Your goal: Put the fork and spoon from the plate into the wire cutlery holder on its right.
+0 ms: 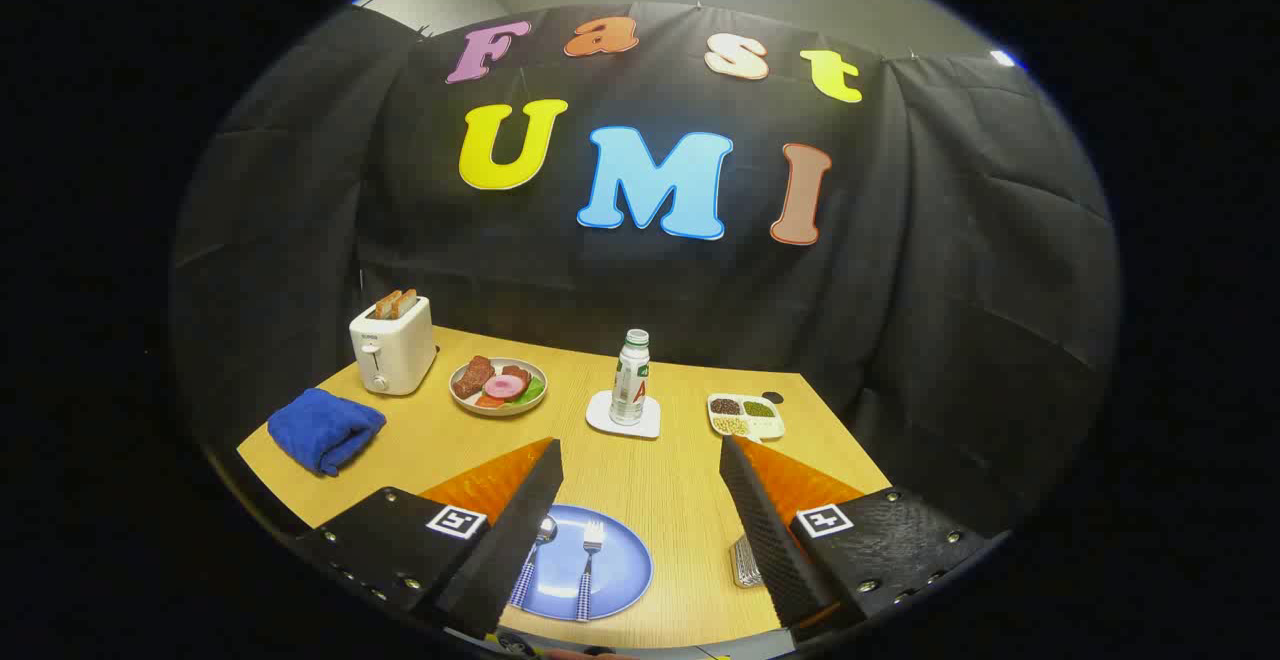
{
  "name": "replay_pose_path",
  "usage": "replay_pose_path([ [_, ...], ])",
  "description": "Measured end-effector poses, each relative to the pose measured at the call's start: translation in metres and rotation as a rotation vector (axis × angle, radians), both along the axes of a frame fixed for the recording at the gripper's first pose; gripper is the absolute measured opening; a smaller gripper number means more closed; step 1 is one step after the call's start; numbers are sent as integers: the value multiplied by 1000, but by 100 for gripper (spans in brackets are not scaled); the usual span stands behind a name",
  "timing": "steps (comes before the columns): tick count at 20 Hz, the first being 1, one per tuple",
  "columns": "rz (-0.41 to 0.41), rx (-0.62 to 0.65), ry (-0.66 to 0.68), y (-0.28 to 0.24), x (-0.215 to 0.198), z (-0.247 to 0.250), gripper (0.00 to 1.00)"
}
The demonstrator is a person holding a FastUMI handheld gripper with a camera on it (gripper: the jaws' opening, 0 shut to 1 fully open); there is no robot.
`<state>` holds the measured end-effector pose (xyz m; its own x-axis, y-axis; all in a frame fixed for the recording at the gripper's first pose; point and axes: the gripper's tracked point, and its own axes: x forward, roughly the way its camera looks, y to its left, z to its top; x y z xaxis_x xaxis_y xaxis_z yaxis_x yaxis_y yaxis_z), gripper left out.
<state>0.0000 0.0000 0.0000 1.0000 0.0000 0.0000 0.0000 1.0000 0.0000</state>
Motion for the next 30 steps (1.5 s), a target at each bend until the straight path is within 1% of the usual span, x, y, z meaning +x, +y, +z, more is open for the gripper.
replay_pose_path([
  [10,16,-14,50,2,7,-17,97],
  [15,43,-41,132,9,13,-43,97],
  [18,64,-69,220,15,18,-68,97],
  [22,114,-90,406,26,22,-116,97],
  [26,127,-63,556,30,18,-154,97],
  [28,150,-42,630,38,18,-171,96],
  [29,162,-34,659,40,17,-179,95],
  [30,164,-34,679,41,18,-184,89],
])
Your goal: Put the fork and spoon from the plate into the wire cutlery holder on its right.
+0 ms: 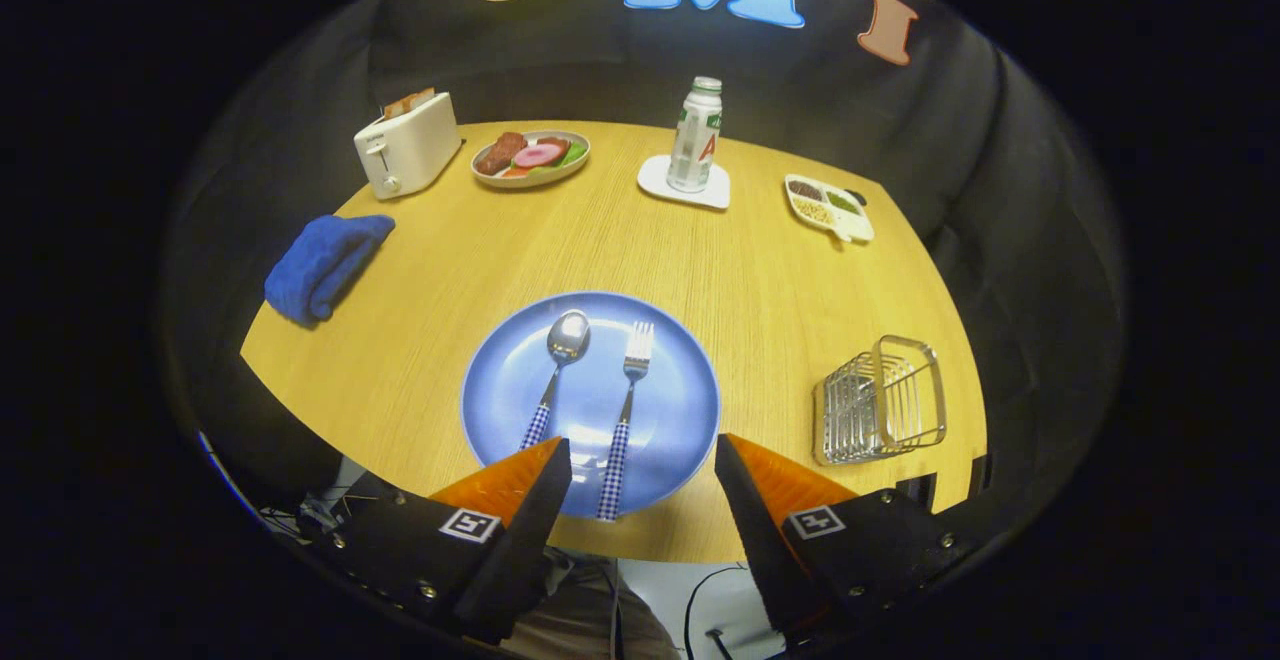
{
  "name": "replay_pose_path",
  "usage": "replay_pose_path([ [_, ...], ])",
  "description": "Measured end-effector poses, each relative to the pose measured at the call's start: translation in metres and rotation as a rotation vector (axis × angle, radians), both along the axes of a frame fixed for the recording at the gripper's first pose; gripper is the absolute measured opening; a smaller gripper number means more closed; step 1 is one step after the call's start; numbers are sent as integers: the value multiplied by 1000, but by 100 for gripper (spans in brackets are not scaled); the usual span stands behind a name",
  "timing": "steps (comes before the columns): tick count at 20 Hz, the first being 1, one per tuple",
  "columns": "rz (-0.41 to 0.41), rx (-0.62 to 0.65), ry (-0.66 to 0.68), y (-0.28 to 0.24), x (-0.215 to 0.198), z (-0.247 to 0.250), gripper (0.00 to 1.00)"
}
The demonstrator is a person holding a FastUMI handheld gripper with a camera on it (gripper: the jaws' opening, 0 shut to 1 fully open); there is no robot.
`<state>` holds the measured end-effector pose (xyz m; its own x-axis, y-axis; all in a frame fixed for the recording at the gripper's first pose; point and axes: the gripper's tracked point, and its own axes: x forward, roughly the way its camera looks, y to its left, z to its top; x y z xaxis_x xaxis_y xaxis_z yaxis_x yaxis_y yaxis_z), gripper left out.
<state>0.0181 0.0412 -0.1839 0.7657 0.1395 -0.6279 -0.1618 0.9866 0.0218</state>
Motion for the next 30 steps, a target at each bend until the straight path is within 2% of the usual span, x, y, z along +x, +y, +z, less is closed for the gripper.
replay_pose_path([
  [5,14,-9,102,10,12,-33,83],
  [7,10,-28,143,8,14,-42,65],
  [9,2,-37,181,7,16,-50,63],
  [10,1,-34,204,9,17,-55,46],
  [11,2,-32,223,10,18,-58,42],
  [15,21,-48,289,15,24,-81,42],
  [16,17,-55,292,17,24,-71,8],
  [17,47,-28,311,19,19,-64,11],
  [19,51,-38,317,15,21,-65,11],
  [20,56,-66,315,11,23,-63,2],
  [26,173,-122,321,-14,12,-28,2],
  [30,199,-146,366,-49,-7,-5,1],
])
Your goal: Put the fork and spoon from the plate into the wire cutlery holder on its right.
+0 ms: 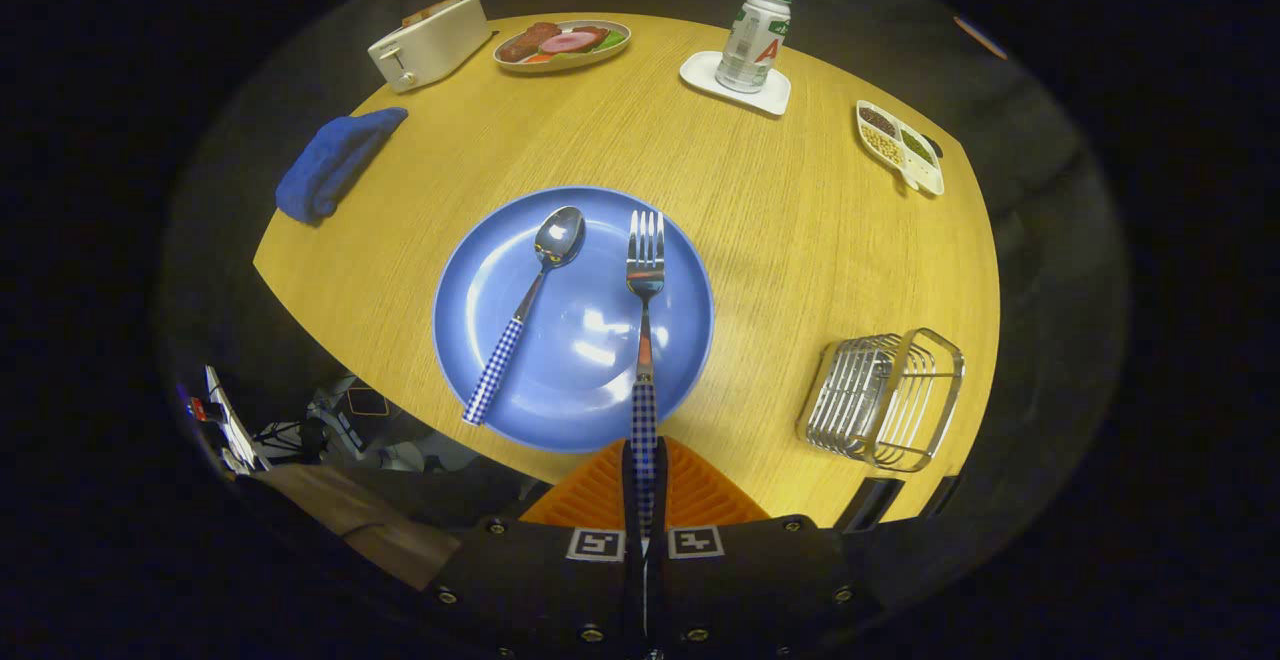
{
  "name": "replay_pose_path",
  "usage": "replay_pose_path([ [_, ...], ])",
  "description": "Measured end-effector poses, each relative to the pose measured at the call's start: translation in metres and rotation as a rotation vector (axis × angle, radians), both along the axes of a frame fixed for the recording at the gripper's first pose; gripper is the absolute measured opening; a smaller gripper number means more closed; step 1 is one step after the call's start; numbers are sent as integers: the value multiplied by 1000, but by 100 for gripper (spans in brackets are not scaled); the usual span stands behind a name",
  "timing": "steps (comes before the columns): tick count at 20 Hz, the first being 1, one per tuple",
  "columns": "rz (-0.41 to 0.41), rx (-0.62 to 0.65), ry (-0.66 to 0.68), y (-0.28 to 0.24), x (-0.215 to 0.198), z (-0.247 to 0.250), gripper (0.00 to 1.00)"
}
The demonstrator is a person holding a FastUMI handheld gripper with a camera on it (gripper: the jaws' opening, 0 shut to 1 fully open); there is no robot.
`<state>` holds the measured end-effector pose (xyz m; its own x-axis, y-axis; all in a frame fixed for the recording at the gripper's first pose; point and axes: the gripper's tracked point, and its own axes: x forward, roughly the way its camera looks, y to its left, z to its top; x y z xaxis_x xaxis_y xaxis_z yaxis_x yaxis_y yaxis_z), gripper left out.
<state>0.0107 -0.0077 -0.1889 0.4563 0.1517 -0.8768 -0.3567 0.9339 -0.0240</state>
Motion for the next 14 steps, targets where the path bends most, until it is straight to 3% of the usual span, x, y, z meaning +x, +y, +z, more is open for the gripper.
replay_pose_path([
  [7,55,-207,68,-107,-38,30,2],
  [14,22,-246,217,-177,-56,42,2],
])
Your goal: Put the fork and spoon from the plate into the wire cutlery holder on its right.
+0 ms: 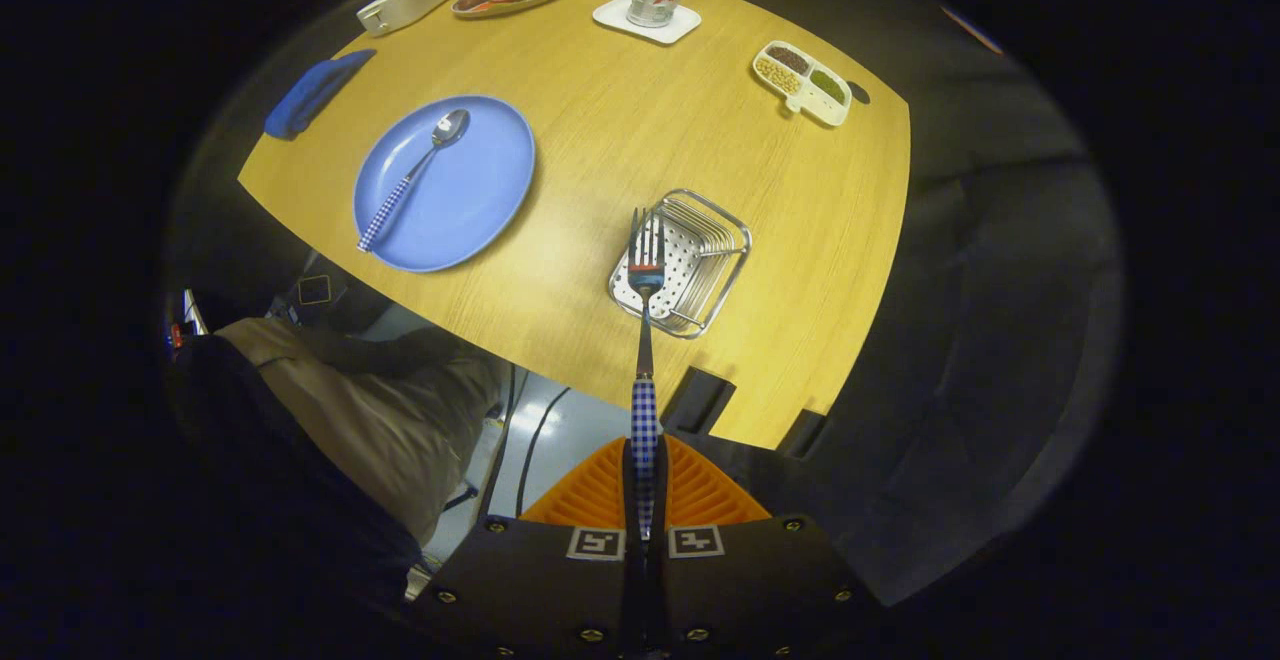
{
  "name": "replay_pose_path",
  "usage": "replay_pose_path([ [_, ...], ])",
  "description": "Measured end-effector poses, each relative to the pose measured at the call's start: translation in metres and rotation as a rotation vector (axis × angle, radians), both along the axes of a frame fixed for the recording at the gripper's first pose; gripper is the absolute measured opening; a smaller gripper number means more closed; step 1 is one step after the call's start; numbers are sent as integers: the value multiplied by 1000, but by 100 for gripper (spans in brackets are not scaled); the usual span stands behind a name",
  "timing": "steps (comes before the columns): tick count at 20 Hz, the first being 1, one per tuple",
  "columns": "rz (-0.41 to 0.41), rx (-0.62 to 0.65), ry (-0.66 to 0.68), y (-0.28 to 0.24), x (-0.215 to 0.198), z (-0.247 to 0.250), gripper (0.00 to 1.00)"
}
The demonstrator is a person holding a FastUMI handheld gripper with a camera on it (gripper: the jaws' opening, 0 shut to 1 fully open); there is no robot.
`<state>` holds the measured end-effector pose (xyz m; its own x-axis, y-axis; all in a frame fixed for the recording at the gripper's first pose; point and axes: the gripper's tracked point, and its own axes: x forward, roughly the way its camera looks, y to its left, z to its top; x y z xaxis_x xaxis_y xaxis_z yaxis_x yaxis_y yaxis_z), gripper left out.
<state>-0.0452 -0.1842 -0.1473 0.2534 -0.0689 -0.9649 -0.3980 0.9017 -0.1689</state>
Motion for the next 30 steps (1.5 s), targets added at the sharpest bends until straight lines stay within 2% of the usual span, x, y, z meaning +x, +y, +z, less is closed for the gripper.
replay_pose_path([
  [7,-25,-20,132,-20,23,-17,2],
  [14,-63,43,269,-7,51,-32,1],
  [21,-87,43,351,-8,65,-39,11],
  [25,-100,65,295,-9,76,-27,13],
  [26,-105,83,280,-7,76,-22,30],
  [28,-123,105,227,-10,76,-12,35],
  [30,-153,131,163,-10,74,1,35],
])
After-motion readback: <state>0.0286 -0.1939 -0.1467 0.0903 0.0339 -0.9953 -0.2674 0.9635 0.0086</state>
